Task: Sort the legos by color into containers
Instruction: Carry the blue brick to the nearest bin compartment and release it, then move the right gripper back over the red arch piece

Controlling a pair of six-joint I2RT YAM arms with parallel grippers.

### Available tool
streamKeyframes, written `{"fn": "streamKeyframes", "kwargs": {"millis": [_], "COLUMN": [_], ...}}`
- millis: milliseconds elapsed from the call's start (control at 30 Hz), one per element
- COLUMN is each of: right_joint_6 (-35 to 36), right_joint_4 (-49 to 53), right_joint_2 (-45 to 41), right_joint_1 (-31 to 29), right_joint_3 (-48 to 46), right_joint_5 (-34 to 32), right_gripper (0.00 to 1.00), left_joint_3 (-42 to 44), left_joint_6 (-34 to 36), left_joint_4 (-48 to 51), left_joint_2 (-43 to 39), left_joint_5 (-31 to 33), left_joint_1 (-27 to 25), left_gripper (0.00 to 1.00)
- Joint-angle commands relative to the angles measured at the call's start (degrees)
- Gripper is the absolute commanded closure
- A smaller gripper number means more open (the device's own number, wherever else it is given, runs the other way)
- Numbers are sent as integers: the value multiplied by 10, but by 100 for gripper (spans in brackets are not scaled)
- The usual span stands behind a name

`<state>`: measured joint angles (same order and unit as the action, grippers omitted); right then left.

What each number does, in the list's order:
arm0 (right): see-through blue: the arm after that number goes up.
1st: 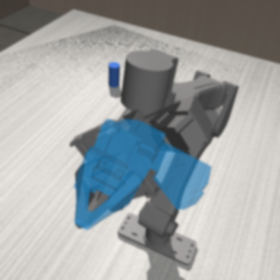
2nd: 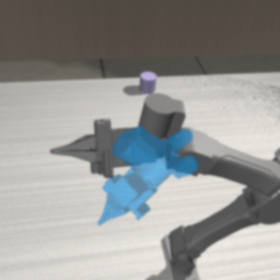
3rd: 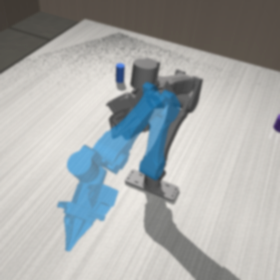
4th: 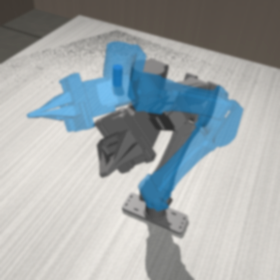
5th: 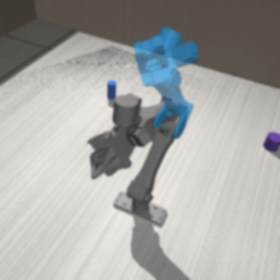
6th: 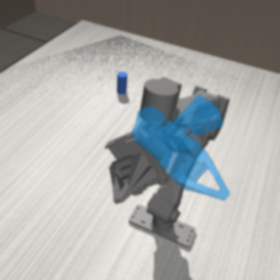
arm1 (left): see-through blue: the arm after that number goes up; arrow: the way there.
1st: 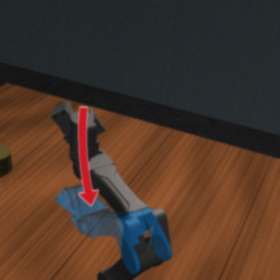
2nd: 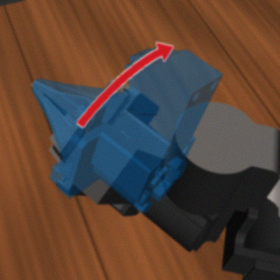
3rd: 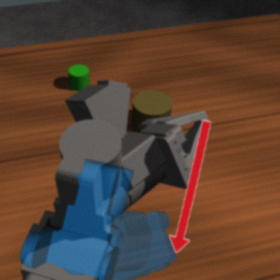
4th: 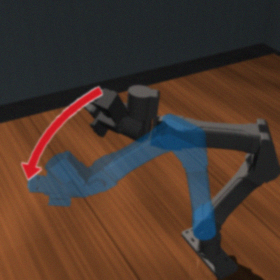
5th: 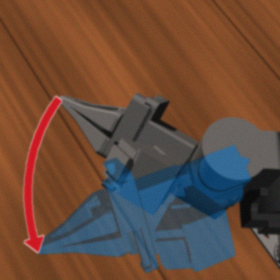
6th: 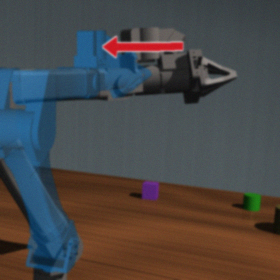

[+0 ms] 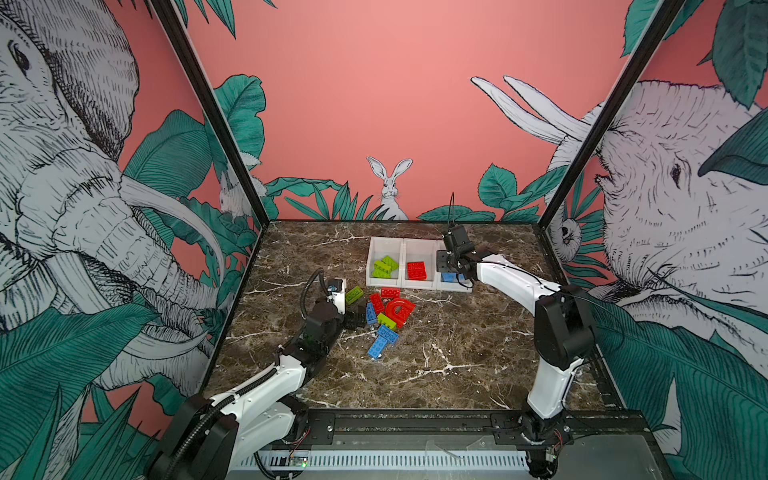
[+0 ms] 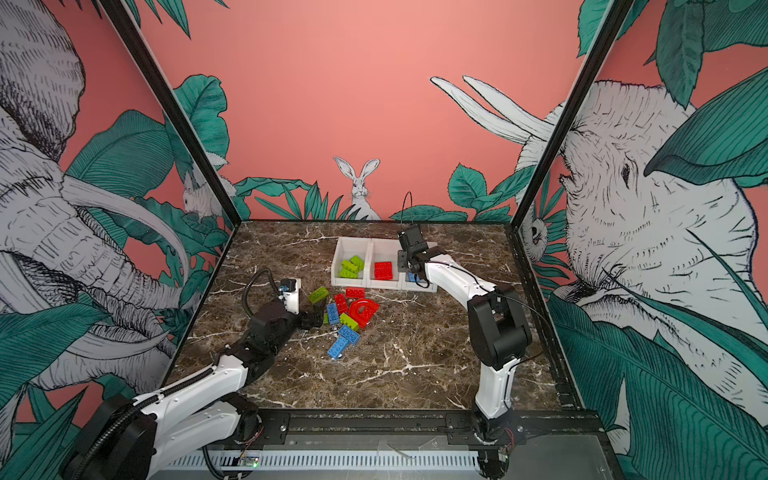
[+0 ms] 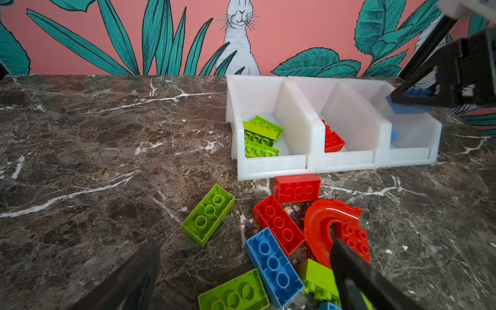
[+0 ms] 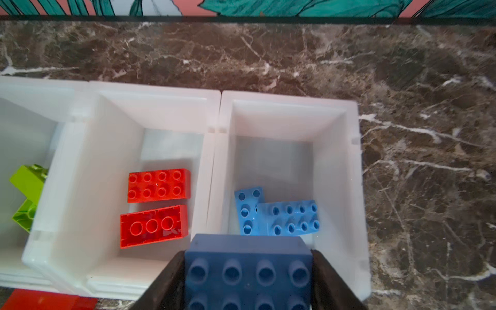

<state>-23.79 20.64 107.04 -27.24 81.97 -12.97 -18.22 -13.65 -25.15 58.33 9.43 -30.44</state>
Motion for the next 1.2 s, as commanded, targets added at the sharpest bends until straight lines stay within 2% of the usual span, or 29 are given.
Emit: {"fn": "streamKeyframes", "kwargs": {"millis": [0, 300, 533, 633, 833, 867, 1033, 1167], "right_joint_6": [-14, -32, -36, -33, -38, -44, -50, -36], "right_joint_4": [-35, -108, -146, -145, -126, -111, -74, -22], "right_joint_2": [21, 0, -49, -65, -131, -142, -183, -158], "right_joint_1": [9, 23, 31, 33, 23, 15, -66, -99], "right_joint_3": [9, -50, -110, -122, -143, -144, -145, -98], "right_joint_5": [18, 10, 8, 14, 102, 115, 75, 113], "right_gripper": [50, 41, 17, 12, 12, 15, 24, 36], "left_joint_3": [-15, -23, -29, -29, -26, -25, -23, -22], "left_joint_6": [6, 11, 13, 13, 12, 12, 14, 14], "left_joint_4": [-1, 12, 11, 11, 15, 15, 20, 21], "left_joint_2": [-9, 2, 22, 20, 5, 2, -10, -18], "left_joint_5": [-2, 14, 8, 7, 10, 11, 15, 16], "left_joint_1": [-1, -1, -1, -1, -1, -1, -1, -1], "left_gripper": [1, 1, 1, 1, 1, 1, 1, 1]}}
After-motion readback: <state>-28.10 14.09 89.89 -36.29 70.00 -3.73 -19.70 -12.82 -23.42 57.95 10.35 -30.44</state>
